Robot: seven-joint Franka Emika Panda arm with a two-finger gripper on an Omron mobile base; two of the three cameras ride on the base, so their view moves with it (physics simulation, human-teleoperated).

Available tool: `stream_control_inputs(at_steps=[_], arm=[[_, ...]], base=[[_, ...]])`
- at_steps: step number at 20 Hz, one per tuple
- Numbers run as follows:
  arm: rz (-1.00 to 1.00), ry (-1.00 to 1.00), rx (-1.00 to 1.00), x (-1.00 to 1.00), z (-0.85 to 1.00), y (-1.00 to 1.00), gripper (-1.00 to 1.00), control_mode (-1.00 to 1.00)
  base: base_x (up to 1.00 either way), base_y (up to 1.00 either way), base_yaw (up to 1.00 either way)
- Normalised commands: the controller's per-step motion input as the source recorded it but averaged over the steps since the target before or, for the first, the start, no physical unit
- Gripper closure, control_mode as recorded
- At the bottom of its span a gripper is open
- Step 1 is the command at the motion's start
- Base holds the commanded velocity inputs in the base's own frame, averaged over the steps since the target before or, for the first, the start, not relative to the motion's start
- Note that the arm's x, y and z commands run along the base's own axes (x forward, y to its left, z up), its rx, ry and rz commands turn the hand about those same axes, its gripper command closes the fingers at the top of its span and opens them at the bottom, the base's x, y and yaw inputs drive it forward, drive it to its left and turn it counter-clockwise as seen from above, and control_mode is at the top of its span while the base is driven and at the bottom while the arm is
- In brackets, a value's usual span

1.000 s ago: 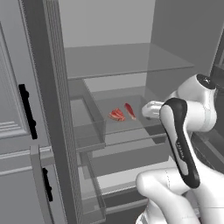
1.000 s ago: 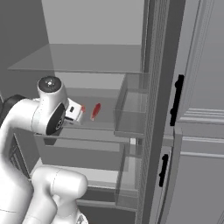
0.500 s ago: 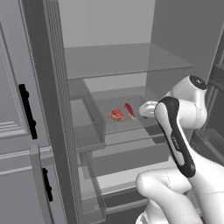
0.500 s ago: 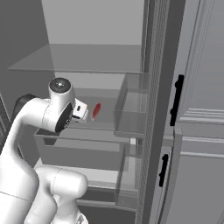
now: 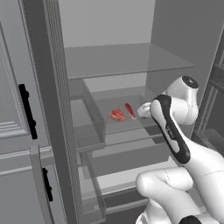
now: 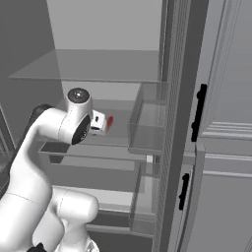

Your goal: Place one carrot and one steak in each tupperware on the nearby counter, to pack two identical lunches.

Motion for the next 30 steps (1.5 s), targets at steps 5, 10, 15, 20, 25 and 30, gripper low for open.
stream_control_inputs(at_steps=[5, 10, 15, 20, 25, 30], arm=[[0.00, 0.00, -0.07, 0.44, -0.34, 0.00, -1.00, -1.00], [0.00, 0.00, 0.00, 0.45, -0.28, 0.00, -1.00, -1.00], [-0.01, 0.00, 0.00, 0.39, -0.25, 0.00, -1.00, -1.00], [-0.01, -0.01, -0.03, 0.43, -0.18, 0.00, -1.00, -1.00], [0.00, 0.00, -0.02, 0.47, -0.22, -0.01, -1.00, -1.00], [0.00, -0.01, 0.00, 0.35, -0.13, -0.05, -1.00, -1.00]], base=[[0.00, 0.00, 0.00], [0.00, 0.00, 0.00], [0.00, 0.00, 0.00], [0.00, 0.00, 0.00], [0.00, 0.00, 0.00], [0.00, 0.00, 0.00]])
